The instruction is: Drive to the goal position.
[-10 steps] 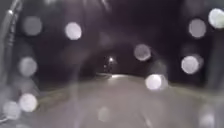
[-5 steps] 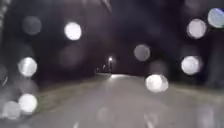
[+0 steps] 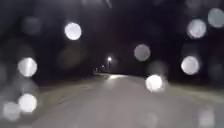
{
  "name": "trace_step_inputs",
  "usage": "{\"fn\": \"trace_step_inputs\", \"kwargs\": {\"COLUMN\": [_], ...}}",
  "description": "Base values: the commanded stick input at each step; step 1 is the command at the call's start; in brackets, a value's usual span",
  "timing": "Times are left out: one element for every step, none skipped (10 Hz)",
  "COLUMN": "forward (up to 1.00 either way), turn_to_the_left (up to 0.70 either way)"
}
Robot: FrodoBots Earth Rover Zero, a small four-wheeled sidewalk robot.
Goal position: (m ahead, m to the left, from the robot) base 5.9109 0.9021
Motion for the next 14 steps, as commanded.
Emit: {"fn": "trace_step_inputs", "kwargs": {"forward": [1.0,1.0,1.0,1.0,1.0,1.0,1.0,1.0,1.0,1.0,1.0,1.0,1.0,1.0], "turn_to_the_left": [0.0,0.0,0.0,0.0,0.0,0.0,0.0,0.0,0.0,0.0,0.0,0.0,0.0,0.0]}}
